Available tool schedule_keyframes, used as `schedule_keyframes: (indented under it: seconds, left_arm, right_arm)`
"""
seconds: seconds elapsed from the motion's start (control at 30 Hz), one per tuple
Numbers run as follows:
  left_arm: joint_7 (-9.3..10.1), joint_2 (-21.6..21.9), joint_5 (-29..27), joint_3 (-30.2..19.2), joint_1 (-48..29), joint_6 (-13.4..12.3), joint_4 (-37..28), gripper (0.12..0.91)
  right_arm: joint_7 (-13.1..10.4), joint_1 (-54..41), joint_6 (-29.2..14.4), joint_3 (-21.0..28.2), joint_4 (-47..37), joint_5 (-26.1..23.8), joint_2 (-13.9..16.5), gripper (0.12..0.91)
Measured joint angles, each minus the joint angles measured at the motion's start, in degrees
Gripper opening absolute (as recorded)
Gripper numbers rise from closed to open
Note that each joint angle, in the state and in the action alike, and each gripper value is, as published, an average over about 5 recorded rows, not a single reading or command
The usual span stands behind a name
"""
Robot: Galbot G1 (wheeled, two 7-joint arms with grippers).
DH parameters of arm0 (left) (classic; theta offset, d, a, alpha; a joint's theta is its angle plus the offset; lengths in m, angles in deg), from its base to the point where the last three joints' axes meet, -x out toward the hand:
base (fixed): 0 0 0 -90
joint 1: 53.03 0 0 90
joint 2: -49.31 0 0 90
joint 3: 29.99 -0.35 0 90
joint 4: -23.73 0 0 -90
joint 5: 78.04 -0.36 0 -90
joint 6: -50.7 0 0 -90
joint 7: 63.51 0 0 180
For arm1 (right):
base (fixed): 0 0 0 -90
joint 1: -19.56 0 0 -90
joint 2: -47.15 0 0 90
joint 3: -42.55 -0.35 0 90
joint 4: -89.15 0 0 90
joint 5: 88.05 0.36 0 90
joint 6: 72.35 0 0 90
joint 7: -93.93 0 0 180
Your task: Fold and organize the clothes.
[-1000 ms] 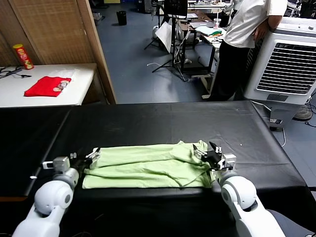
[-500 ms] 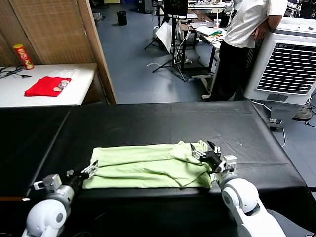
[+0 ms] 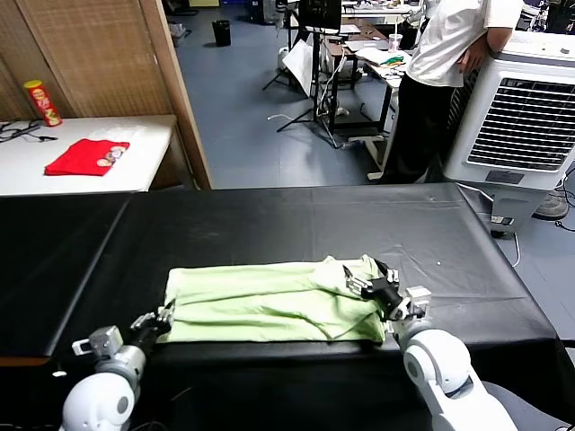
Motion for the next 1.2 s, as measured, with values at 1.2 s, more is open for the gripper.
schedule_keyframes:
  seconds: [1.2]
  left_arm:
    - [-1.62,10.14,-17.08,1.80,3.39,-3.27,7.95,0.142]
  right_arm:
    - [-0.64,2.54,0.23,-2.52,2.09,-2.69,-2.52,0.798]
